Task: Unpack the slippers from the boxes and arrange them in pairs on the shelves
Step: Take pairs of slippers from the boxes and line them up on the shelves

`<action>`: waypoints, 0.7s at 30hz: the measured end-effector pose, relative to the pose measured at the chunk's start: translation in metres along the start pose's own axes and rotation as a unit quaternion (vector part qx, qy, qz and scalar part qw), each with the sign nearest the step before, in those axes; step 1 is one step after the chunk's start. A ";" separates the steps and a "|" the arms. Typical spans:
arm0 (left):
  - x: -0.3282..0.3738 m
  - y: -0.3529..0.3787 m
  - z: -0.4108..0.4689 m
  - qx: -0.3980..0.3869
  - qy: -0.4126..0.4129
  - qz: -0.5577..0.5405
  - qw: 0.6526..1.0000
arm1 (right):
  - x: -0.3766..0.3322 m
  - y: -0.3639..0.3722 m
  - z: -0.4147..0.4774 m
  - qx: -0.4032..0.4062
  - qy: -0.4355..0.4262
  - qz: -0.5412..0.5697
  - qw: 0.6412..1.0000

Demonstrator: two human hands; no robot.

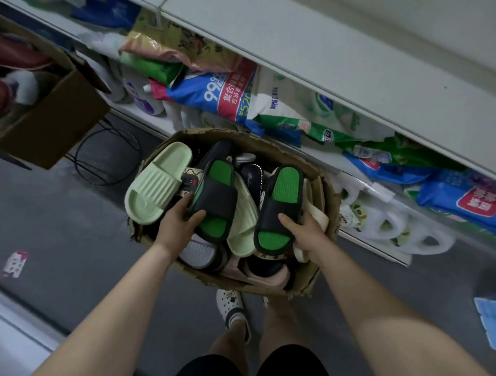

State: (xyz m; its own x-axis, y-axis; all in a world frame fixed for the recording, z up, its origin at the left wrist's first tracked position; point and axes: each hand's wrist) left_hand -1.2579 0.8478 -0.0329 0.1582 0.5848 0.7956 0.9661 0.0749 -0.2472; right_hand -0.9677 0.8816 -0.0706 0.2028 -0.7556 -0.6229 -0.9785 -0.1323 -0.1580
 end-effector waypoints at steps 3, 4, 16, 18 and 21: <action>0.006 -0.002 -0.006 0.005 0.016 0.002 1.000 | -0.015 0.002 -0.026 0.015 -0.047 -0.021 0.999; 0.011 -0.001 -0.011 0.004 0.015 -0.006 1.000 | -0.019 0.001 -0.032 0.020 -0.068 -0.035 0.997; 0.091 0.055 -0.063 -0.091 0.131 -0.065 0.985 | -0.029 -0.091 -0.135 0.151 -0.248 -0.043 0.956; 0.111 0.079 -0.068 -0.105 0.151 -0.061 0.981 | -0.026 -0.118 -0.150 0.182 -0.255 -0.024 0.949; 0.144 0.122 -0.083 -0.140 0.175 -0.070 0.972 | -0.021 -0.161 -0.167 0.239 -0.271 -0.004 0.932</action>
State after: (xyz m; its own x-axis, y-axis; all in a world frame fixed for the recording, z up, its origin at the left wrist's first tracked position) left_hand -1.0999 0.8735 0.0971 0.0332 0.2697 0.9624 0.9931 -0.1173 -0.0014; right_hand -0.8207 0.8115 0.0960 0.3252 -0.3034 -0.8956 -0.8751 0.2623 -0.4066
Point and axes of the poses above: each hand's wrist, its own z-axis towards the middle knuckle, its own y-axis out of the palm, x = y × z
